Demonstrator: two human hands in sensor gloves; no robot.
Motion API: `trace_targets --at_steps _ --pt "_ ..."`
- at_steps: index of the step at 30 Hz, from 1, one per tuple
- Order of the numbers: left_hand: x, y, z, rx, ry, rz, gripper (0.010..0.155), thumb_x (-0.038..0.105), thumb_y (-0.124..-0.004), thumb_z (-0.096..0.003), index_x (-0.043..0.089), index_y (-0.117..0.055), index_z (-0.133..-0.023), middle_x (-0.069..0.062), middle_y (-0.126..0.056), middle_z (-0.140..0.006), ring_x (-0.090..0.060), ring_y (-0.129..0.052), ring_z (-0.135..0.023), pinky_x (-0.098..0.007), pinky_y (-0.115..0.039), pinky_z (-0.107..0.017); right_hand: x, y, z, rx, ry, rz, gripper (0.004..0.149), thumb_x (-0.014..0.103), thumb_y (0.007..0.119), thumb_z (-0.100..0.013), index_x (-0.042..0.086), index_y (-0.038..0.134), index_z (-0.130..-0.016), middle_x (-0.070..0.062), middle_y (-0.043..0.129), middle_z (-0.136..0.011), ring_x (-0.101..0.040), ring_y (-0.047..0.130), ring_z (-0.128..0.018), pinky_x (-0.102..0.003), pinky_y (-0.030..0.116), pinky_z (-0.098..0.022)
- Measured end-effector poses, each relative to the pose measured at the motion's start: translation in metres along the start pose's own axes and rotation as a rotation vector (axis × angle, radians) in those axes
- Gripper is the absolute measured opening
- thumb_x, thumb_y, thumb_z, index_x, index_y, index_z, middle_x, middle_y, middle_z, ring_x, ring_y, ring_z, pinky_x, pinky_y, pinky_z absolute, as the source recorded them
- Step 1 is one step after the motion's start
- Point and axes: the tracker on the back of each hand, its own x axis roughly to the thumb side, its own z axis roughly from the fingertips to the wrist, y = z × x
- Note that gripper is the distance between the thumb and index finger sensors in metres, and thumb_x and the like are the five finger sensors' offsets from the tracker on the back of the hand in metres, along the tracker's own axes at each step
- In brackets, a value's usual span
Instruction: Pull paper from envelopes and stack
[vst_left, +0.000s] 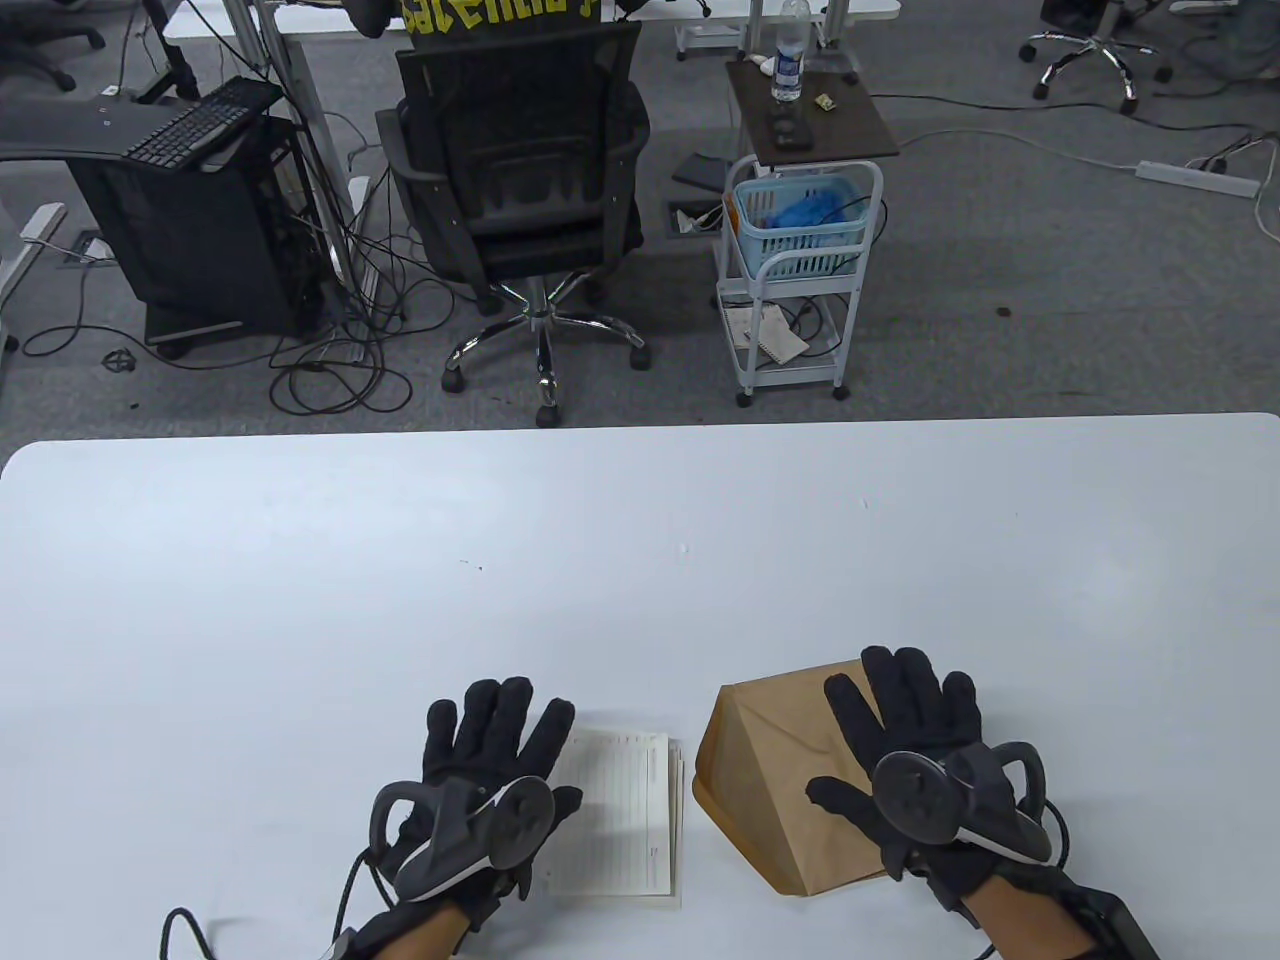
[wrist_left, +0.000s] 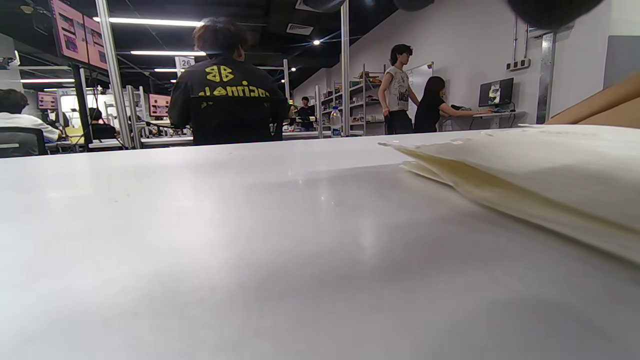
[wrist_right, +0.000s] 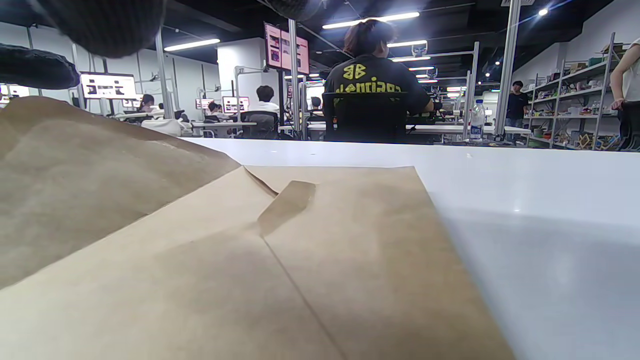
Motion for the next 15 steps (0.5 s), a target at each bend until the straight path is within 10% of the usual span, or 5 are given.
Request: trace_targets --at_steps 15 --pt "-0.0058 0.0017 0.0014 0.005 0.012 0.008 0.075 0.061 -0.066 -0.0497 0.04 -0.032 -0.113 -0.011 -0.023 -0.122 -0.044 -0.023 -0.115 -0.065 -0.014 -0.077 -0.0045 -0.0005 0.0033 0.0 0.026 -0.026 0.086 0.069 0.067 -0.046 0.023 0.038 -0.113 -0.02 0.022 -0.115 -0.05 0.022 -0.108 -0.075 0.023 -0.068"
